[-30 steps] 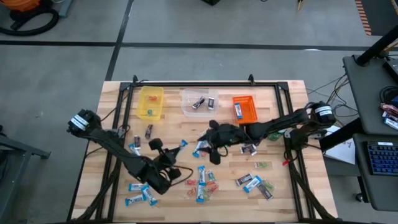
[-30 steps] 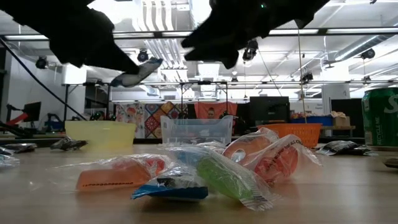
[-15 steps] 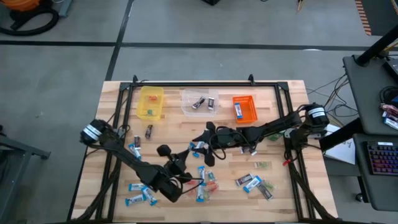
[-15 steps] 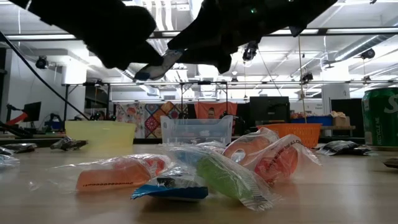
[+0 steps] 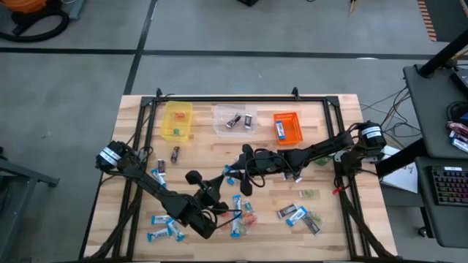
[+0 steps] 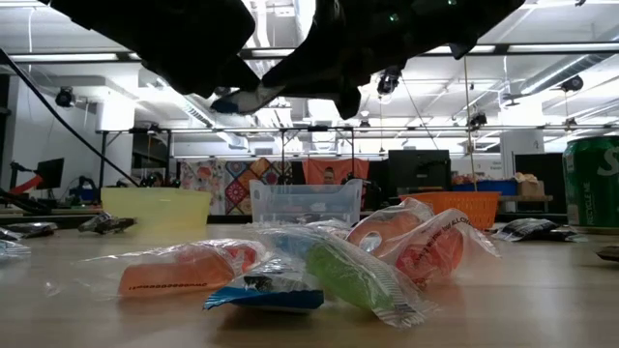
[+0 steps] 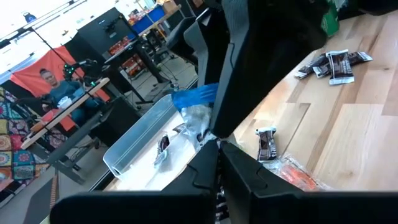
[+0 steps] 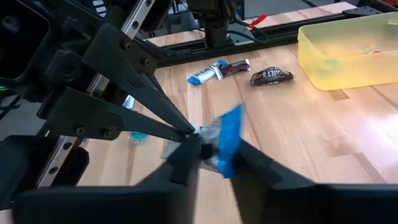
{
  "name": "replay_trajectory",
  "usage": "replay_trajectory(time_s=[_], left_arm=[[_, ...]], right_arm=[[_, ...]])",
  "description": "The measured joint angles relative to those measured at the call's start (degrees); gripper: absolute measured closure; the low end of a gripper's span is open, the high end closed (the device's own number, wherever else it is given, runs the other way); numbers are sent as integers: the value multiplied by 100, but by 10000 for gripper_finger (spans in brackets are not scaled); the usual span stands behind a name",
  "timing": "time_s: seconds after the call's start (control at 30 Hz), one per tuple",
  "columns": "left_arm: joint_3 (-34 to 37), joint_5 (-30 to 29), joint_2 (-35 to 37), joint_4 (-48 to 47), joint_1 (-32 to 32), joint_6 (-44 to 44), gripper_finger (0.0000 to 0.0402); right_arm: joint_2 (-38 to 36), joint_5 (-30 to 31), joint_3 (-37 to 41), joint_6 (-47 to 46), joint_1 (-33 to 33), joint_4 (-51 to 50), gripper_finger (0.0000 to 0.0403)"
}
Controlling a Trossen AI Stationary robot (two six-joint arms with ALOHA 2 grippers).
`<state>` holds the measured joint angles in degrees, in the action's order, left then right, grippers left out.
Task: Organize candy in baskets
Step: Put the white chocolate bar chocolate into the orange bin
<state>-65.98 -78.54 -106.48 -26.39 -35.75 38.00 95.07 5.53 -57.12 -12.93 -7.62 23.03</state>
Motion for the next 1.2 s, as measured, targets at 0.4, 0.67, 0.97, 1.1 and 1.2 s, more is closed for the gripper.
replay_trajectory(time_s=[0.4, 0.67, 0.97, 1.1, 1.2], left_arm=[[2, 214, 15, -29, 0, 206, 401], [11, 327, 422, -928, -61, 882, 401], [13, 1023, 1158, -1604, -59, 1525, 401], [13, 1027, 1245, -1664, -59, 1500, 401], [13, 1027, 1272, -1718, -59, 1495, 401]], right_arm=[[-51, -21, 0, 198, 81, -215, 383], [-761, 1289, -265, 530, 807, -3011, 384], [-1637, 2856, -702, -929, 2163, -7163, 385], [-1899, 2387, -515, -1164, 2846, -7391, 385], [-1888, 1044, -358, -540, 3405, -7357, 385]])
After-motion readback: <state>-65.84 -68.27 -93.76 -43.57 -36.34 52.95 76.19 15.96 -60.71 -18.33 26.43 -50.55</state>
